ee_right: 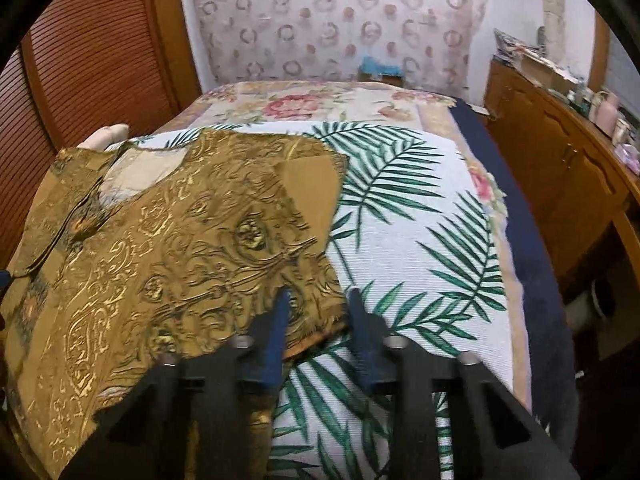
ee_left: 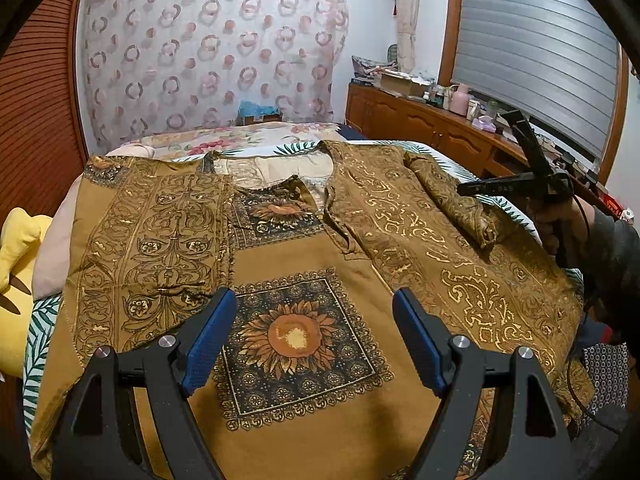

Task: Fold small clothes
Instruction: 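Grasp the folded side edge again with the right tool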

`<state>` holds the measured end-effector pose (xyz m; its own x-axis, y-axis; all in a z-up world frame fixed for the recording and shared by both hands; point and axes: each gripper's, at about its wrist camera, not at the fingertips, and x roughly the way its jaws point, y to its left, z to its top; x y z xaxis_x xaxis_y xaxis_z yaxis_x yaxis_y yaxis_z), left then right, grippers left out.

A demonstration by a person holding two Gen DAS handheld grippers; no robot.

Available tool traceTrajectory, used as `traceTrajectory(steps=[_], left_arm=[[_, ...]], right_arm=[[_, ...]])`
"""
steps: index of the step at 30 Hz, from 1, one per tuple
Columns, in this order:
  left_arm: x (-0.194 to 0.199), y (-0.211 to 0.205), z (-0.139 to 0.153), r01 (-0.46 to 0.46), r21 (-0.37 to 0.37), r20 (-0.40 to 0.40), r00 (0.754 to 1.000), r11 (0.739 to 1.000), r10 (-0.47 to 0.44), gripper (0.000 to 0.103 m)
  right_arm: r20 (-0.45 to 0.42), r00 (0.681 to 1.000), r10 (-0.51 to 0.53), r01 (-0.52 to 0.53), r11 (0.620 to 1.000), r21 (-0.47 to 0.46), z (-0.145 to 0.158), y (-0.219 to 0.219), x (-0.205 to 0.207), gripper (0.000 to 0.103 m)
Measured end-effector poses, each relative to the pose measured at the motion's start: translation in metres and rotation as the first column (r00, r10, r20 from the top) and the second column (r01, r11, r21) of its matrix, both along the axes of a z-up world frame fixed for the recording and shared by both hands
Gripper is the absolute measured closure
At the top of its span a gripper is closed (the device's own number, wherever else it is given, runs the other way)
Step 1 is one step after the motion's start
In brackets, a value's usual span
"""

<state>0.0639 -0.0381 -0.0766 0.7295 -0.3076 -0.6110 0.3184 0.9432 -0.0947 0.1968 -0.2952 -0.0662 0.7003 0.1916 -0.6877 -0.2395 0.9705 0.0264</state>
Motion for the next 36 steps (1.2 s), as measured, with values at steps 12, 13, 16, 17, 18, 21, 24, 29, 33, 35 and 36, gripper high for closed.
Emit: traceTrajectory(steps=[12, 13, 16, 17, 18, 21, 24, 29, 33, 35, 36], left_arm=[[-0.001, 0.006, 0.005, -0.014, -0.006, 0.011, 1.000, 1.000, 0.014, 0.022], [-0.001, 0.008, 0.006, -0.016, -0.009, 0.013, 1.000, 1.000, 0.016, 0.022], [0.000, 0.014, 0.007, -0.028, -0.011, 0.013, 1.000, 1.000, 0.028, 0.022], [0.000, 0.015, 0.008, -0.031, -0.010, 0.014, 0.999, 0.999, 0.031, 0.022], [0.000, 0.018, 0.009, -0.035, -0.011, 0.016, 0.999, 0.999, 0.035, 0.022], [0.001, 0.024, 0.010, -0.048, -0.015, 0.020, 0.999, 0.999, 0.048, 0.022], [0.003, 0.031, 0.011, -0.063, -0.017, 0.021, 0.998, 0.998, 0.063, 0.022], [0.010, 0.043, 0.014, -0.087, -0.003, 0.035, 0.996, 0.996, 0.087, 0.022], [0.020, 0.058, 0.018, -0.114, 0.014, 0.042, 0.993, 0.993, 0.113, 0.022], [0.026, 0.068, 0.020, -0.131, 0.032, 0.046, 0.990, 0.991, 0.130, 0.022], [0.030, 0.073, 0.021, -0.137, 0.039, 0.048, 0.990, 0.990, 0.135, 0.022]], right_arm=[[0.138, 0.980, 0.144, -0.151, 0.987, 0.047, 0.053, 0.034, -0.036, 0.096], [0.143, 0.976, 0.163, -0.172, 0.984, 0.051, 0.056, 0.042, -0.039, 0.096], [0.159, 0.962, 0.221, -0.234, 0.970, 0.069, 0.065, 0.065, -0.041, 0.096], [0.162, 0.958, 0.238, -0.253, 0.964, 0.077, 0.068, 0.072, -0.044, 0.096], [0.164, 0.954, 0.252, -0.268, 0.960, 0.083, 0.068, 0.077, -0.043, 0.096], [0.162, 0.952, 0.261, -0.273, 0.961, 0.055, 0.068, 0.087, -0.040, 0.095], [0.155, 0.955, 0.254, -0.261, 0.965, 0.029, 0.066, 0.085, -0.035, 0.079], [0.146, 0.970, 0.192, -0.195, 0.981, 0.003, 0.061, 0.070, -0.030, 0.043], [0.115, 0.986, 0.122, -0.115, 0.991, -0.062, 0.048, 0.065, -0.025, 0.043], [0.075, 0.992, 0.099, -0.093, 0.993, -0.079, 0.035, 0.060, -0.018, 0.043], [0.058, 0.994, 0.090, -0.085, 0.993, -0.085, 0.028, 0.058, -0.015, 0.043]])
